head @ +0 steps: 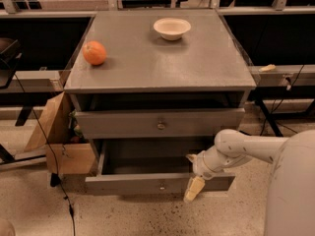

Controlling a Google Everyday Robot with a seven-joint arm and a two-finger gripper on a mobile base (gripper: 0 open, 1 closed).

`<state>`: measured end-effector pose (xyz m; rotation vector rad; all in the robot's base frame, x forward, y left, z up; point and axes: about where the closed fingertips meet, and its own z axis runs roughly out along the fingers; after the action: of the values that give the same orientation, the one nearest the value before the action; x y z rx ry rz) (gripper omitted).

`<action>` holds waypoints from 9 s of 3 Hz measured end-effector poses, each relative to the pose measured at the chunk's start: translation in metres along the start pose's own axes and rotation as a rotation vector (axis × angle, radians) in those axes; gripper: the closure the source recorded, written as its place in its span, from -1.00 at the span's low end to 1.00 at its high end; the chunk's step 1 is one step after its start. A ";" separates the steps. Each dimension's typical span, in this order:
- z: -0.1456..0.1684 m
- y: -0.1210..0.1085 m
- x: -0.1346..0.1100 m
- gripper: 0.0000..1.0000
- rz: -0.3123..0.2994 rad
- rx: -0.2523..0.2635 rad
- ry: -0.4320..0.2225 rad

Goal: Open middle drawer

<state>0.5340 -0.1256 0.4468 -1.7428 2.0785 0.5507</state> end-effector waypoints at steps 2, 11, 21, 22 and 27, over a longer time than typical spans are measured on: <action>0.014 -0.003 0.028 -1.00 0.034 -0.037 0.013; 0.005 0.068 0.050 -1.00 -0.088 -0.183 0.106; -0.009 0.090 0.047 0.16 -0.129 -0.188 0.129; -0.009 0.095 0.043 -0.29 -0.139 -0.191 0.133; -0.008 0.082 0.053 -1.00 -0.070 -0.046 0.097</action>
Offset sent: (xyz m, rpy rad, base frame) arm -0.0038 -0.0344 -0.0410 -0.0184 0.0766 -0.0273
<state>0.4446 -0.1611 0.4313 -1.8958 2.0753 0.5064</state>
